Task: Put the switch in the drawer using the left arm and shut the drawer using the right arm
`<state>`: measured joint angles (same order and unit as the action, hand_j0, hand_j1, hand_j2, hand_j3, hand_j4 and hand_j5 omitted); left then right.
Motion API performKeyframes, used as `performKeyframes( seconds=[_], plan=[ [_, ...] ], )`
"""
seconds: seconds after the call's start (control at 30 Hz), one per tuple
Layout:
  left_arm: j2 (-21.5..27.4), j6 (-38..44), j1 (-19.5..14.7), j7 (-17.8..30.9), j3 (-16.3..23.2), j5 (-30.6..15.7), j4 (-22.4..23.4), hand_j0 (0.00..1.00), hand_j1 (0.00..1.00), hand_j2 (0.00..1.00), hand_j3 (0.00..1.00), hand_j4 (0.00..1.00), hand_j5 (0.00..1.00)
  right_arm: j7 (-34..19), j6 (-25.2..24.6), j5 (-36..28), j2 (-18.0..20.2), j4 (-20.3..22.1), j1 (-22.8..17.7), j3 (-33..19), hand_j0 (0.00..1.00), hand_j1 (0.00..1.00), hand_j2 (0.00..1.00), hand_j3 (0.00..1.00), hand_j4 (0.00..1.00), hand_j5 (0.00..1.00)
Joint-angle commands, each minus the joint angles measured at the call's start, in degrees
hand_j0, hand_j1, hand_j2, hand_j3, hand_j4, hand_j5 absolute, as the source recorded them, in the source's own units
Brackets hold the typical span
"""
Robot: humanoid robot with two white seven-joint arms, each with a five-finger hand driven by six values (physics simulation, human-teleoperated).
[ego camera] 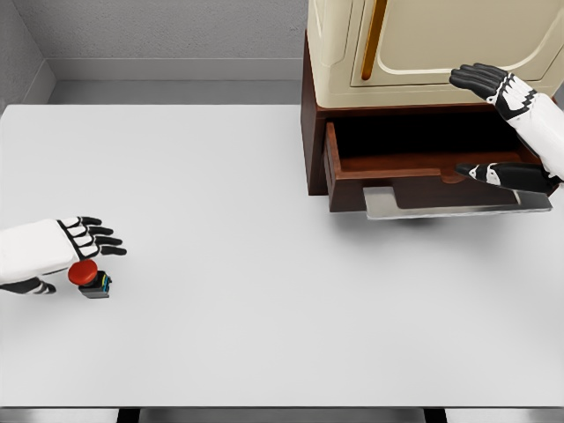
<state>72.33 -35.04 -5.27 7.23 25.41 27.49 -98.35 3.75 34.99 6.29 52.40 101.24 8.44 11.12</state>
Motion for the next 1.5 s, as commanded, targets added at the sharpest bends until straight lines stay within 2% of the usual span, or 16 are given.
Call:
performKeyframes(
  seconds=[0.0,0.1,0.13,0.7,0.93,1.03,1.2,1.47],
  plan=[
    [0.1,0.0,0.0,0.0,0.1,-0.4,-0.1,0.91,0.91,0.91,0.91,0.91,0.91,0.0,0.0,-0.3,0.1,0.0,0.0,0.0,1.0,1.0,1.0,1.0,1.0,1.0],
    [0.1,0.0,0.0,0.1,0.6,-0.2,-0.4,0.85,0.85,0.85,0.85,0.85,0.85,0.0,0.0,-0.3,0.1,0.0,0.0,0.0,1.0,1.0,1.0,1.0,1.0,1.0],
    [0.0,0.0,0.0,0.1,0.9,-0.2,-0.4,0.79,0.79,0.79,0.79,0.79,0.79,0.0,0.0,-0.3,0.1,0.0,0.0,0.0,1.0,1.0,1.0,1.0,1.0,1.0],
    [-1.1,0.0,0.4,0.2,1.2,0.1,-0.4,0.79,0.79,0.79,0.79,0.79,0.79,0.0,0.0,-0.3,0.1,-0.1,-0.1,0.0,1.0,1.0,1.0,1.0,1.0,1.0],
    [-1.1,0.0,0.3,0.2,0.9,-0.2,-0.4,0.65,0.65,0.65,0.65,0.65,0.65,0.0,0.0,-0.3,0.1,-0.1,-0.1,0.0,1.0,1.0,1.0,1.0,1.0,1.0],
    [-1.1,0.0,0.3,0.2,0.9,-0.2,-0.4,0.55,0.55,0.55,0.55,0.55,0.55,0.0,0.0,-0.2,0.1,-0.2,-0.1,0.0,1.0,1.0,1.0,1.0,1.0,1.0],
    [-0.9,0.0,0.2,0.2,0.8,-0.3,-0.2,0.51,0.51,0.51,0.51,0.51,0.51,0.1,0.0,-0.2,0.1,-0.2,-0.1,0.0,1.0,1.0,1.0,1.0,1.0,1.0],
    [-1.1,0.0,-0.4,0.1,0.5,-0.9,0.2,0.51,0.51,0.51,0.51,0.51,0.51,0.1,0.0,-0.2,0.1,-0.2,-0.1,0.0,1.0,1.0,1.0,1.0,1.0,1.0]
  ],
)
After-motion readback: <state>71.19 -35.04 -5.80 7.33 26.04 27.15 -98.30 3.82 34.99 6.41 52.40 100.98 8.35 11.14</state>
